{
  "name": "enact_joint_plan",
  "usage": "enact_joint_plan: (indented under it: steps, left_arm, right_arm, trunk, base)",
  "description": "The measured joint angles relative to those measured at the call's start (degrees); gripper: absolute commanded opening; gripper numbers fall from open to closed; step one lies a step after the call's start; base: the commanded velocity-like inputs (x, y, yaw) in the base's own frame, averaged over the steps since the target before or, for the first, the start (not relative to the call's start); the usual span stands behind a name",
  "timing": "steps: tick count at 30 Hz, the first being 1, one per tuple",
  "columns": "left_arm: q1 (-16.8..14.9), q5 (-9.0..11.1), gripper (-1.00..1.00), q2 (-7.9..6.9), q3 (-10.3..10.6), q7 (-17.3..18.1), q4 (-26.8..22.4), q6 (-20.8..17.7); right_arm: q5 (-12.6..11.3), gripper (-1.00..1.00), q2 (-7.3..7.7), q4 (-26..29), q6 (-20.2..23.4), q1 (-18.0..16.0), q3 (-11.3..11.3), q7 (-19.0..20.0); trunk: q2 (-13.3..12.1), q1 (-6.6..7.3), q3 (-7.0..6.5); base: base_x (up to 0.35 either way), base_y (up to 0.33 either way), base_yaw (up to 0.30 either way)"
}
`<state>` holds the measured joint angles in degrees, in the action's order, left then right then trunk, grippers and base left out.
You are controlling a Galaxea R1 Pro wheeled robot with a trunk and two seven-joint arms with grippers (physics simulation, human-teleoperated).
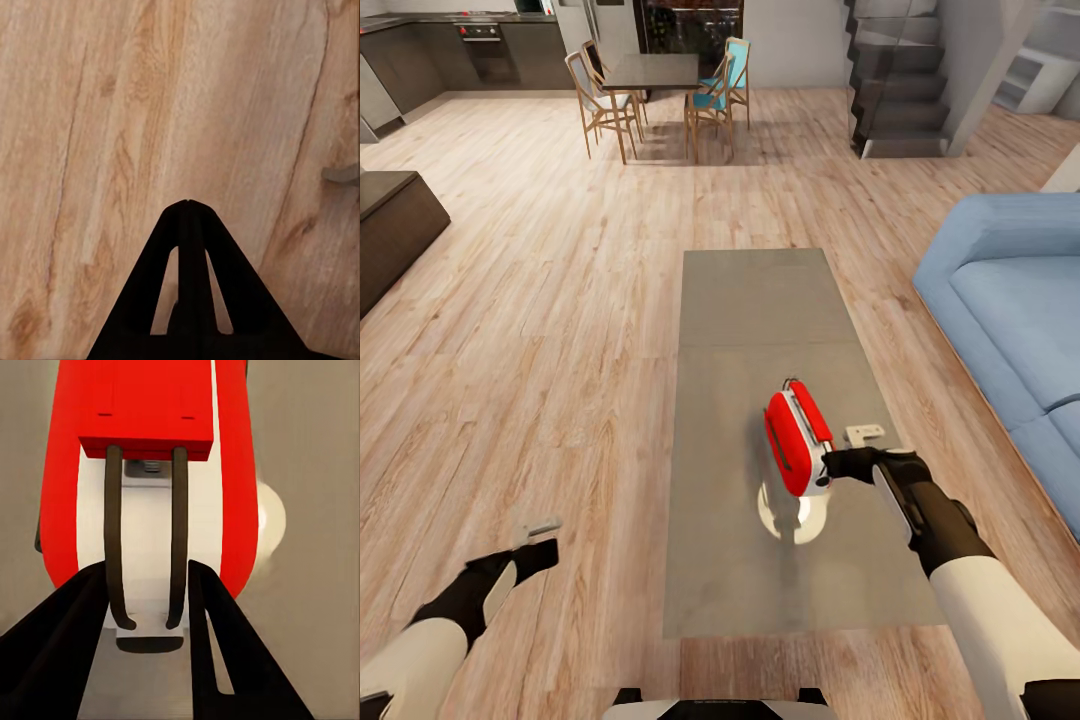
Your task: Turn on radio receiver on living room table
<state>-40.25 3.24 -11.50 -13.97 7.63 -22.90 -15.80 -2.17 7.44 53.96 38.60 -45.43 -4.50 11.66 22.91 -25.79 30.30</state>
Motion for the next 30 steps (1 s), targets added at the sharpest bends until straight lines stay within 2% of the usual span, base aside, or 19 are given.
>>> enact_joint_plan:
  steps: [6, 22, 30]
  left_arm:
    - [0.0, -0.1, -1.00, -0.21, 0.0, -0.2, 1.2, 1.6]
    - [0.0, -0.3, -1.00, 0.32, 0.1, -0.3, 3.5, 1.5]
    - [0.0, 0.2, -1.00, 0.47, -0.1, -0.1, 3.6, 1.8]
  right_arm:
    - [0.0, -1.00, -0.31, -0.2, 0.4, 0.3, -0.1, 0.0]
    - [0.1, -1.00, -0.63, -0.8, -0.5, 3.8, -0.1, 0.2]
    - [0.0, -1.00, -0.67, -1.0, -7.0, 5.9, -0.1, 0.2]
  trunk:
    - [0.0, 0.00, 0.00]
    - [0.0, 0.00, 0.00]
    - [0.0, 0.00, 0.00]
  base:
    - [0.000, 0.000, 0.000]
    - [0.000, 0.000, 0.000]
    - [0.000, 0.000, 0.000]
